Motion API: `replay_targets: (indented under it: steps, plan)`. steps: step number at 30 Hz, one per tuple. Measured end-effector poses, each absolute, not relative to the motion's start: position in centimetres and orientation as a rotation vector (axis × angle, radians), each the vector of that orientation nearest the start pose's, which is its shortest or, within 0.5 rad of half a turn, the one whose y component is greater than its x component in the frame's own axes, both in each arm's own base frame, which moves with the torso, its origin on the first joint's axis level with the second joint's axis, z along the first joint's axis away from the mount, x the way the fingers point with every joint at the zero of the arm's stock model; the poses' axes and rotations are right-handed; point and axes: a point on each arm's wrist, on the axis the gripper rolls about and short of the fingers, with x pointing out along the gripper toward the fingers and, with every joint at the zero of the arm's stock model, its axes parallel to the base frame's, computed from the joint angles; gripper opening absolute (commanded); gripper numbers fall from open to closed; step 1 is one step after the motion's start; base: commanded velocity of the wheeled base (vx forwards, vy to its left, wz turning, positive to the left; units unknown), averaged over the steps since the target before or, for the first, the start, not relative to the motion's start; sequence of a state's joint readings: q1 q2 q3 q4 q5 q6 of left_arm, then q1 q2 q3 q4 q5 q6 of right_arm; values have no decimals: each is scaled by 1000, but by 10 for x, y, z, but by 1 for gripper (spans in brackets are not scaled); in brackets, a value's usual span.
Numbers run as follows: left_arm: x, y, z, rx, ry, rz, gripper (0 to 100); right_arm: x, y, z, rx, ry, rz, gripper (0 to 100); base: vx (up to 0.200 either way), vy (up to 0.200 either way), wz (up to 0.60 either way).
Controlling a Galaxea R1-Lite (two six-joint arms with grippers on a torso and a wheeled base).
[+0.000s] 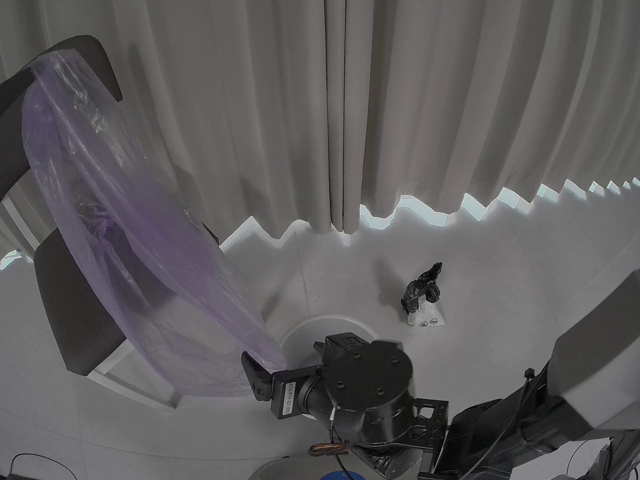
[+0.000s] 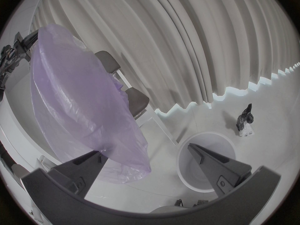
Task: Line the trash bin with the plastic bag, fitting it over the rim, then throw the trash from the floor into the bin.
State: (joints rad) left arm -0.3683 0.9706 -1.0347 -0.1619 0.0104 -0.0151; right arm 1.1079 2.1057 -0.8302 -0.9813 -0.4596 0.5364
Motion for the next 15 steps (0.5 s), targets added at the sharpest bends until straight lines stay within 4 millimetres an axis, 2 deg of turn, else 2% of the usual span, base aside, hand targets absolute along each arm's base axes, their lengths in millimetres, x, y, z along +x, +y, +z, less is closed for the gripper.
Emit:
replay_targets:
  steps: [15]
  plan:
    - [93,-36,357,-58,-223,-362,0,170,346,74,339,393,581,100,0,0,0]
